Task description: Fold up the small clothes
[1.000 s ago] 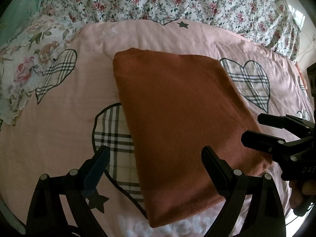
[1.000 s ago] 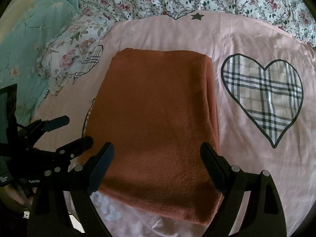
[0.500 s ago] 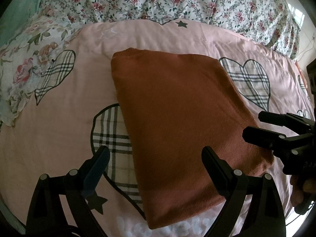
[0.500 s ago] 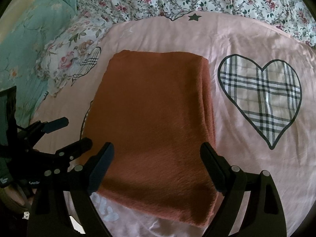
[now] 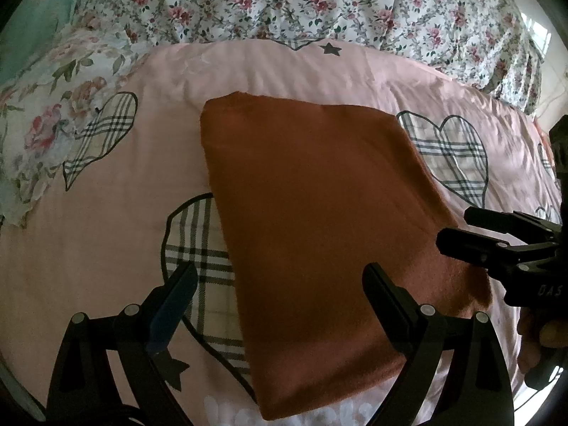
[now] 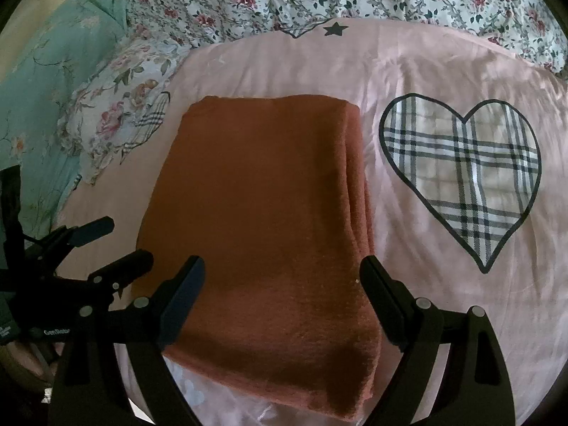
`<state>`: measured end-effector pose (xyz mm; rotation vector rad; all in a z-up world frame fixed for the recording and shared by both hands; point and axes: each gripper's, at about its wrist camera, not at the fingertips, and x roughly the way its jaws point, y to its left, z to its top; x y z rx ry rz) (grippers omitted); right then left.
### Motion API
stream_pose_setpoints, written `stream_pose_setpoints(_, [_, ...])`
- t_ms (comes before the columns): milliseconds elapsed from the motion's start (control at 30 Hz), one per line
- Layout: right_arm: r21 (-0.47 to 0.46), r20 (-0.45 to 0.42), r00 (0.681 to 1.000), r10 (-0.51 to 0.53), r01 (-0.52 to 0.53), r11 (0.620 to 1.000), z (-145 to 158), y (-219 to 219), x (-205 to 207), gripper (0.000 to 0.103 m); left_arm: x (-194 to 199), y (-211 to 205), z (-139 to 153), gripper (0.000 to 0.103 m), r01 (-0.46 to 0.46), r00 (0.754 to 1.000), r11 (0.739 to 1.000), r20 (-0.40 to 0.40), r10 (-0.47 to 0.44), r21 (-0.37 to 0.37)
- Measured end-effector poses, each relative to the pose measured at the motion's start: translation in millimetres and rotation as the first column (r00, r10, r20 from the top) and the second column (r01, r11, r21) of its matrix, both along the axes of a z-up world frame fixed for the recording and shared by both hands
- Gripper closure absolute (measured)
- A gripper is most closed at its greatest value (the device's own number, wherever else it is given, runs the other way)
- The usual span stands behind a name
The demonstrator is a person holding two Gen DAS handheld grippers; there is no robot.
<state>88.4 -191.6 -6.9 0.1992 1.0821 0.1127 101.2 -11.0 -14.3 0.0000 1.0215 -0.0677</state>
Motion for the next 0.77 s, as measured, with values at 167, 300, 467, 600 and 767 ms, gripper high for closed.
stream_pose_setpoints(167, [0.0,0.0,1.0,0.001,-0.001,1.0,-0.1,-0.9,-0.4,0.014,-5.0,-1.0,0.1,0.008,-0.001,1.0,1.0,-0.001,0.001,0.003])
stream_pose_setpoints(300, [0.0,-0.002,1.0,0.002,-0.002,1.0,-0.3,-1.2,-1.2,0.014,-10.8,-2.7,-0.2,0.008,0.002,1.0,1.0,0.007,-0.002,0.008])
stream_pose_setpoints(467, [-0.007,0.003,1.0,0.002,-0.002,1.0,0.2,-0.3,-8.8,0.014,-14.5,-1.9,0.4,0.008,0.0,1.0,1.0,0.012,0.0,0.009])
stream_pose_setpoints(600, [-0.01,0.008,1.0,-0.009,0.009,1.0,-0.5,0.5,-12.7,0.014,-15.0,-0.6,1.6,0.008,-0.001,1.0,1.0,0.015,0.001,0.003])
stream_pose_setpoints(767, [-0.011,0.006,1.0,-0.015,0.015,1.0,-2.0,3.8,-16.0,0.014,-16.7,1.3,1.4,0.008,-0.003,1.0,1.0,0.017,0.003,0.0])
